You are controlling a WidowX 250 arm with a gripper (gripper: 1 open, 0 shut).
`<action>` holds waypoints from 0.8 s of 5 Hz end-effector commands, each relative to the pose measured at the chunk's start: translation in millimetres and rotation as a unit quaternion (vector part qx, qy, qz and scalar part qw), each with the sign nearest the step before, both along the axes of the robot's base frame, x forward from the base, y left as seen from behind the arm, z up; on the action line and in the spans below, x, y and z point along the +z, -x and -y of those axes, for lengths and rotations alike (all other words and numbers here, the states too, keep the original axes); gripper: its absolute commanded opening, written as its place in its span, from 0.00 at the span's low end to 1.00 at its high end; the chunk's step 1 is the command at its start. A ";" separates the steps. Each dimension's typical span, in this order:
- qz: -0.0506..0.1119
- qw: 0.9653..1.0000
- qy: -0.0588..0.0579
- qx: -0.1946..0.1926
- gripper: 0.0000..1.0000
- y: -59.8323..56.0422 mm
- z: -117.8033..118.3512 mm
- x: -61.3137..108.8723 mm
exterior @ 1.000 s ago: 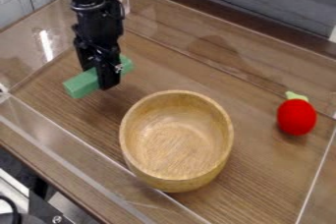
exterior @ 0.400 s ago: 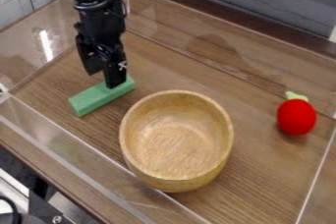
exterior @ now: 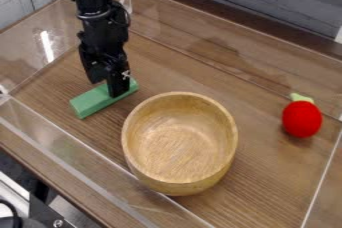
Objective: Remove the green block from inside the wooden bowl and put it on the table
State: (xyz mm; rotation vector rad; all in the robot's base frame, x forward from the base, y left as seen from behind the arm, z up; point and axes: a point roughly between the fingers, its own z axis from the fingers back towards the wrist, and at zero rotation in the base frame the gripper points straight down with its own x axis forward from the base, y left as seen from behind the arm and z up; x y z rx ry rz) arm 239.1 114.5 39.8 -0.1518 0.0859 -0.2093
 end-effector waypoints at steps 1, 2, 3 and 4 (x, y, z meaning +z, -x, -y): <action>0.013 1.000 0.004 0.005 1.00 -4.1 0.1 13.2; 0.011 1.000 0.012 0.010 1.00 -3.9 1.0 18.4; 0.009 1.000 0.018 0.014 1.00 -4.2 1.4 23.8; 0.008 1.000 0.024 0.018 1.00 -4.6 2.1 28.1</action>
